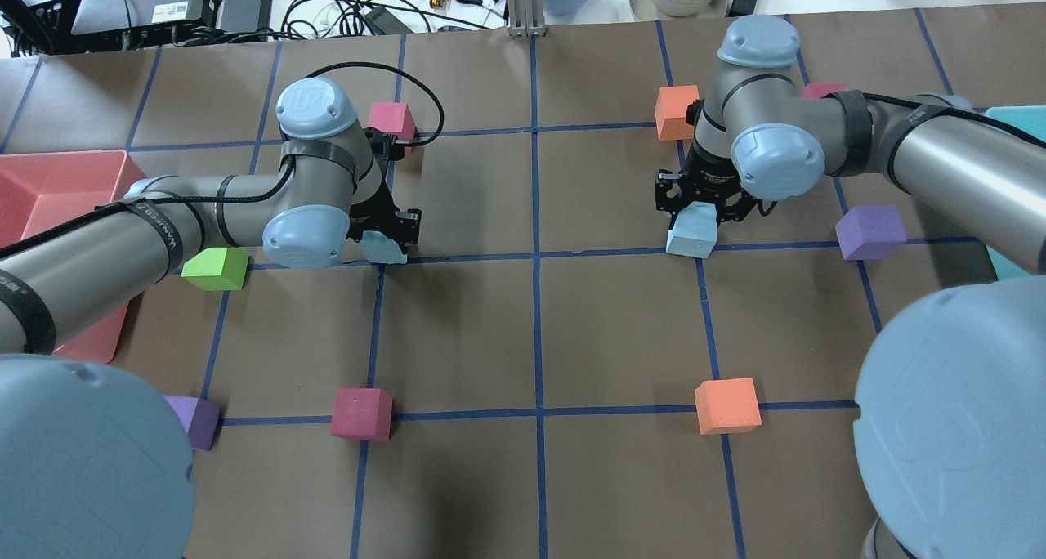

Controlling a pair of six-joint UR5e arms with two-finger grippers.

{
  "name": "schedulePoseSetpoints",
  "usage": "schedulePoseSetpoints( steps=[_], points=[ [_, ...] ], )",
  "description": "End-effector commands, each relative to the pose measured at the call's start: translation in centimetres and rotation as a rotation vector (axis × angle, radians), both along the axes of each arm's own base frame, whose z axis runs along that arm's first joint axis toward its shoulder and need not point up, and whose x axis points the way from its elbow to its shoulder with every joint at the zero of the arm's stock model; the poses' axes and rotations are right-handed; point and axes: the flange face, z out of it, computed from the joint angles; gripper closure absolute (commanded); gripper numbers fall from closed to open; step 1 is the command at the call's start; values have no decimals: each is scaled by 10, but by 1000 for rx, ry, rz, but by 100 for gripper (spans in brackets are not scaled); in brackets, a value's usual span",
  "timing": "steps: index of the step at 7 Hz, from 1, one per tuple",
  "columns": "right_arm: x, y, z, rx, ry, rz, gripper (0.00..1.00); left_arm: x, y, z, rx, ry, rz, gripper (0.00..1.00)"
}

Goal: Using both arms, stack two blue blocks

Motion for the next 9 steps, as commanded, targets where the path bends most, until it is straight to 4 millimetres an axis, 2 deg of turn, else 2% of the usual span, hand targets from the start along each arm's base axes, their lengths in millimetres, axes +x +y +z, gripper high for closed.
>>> schedulePoseSetpoints(
  steps=[1,2,3,4,6,9],
  points=[
    [100,30,37,-51,-5,144,100,0,-4,6,-19,3,-7,100],
    [144,56,45,-58,-10,218,100,0,-5,8,-24,3,-9,100],
    [187,86,38,-42,-10,281,100,-1,-2,9,-22,6,2,100],
    [209,111,21,-9,-12,274,100,0,0,12,-18,3,5,100],
    [211,134,-3,60,-49,268,100,0,0,14,-22,2,5,100],
    [217,137,-6,47,-53,253,98,-1,-1,23,-36,-4,2,100]
  ],
)
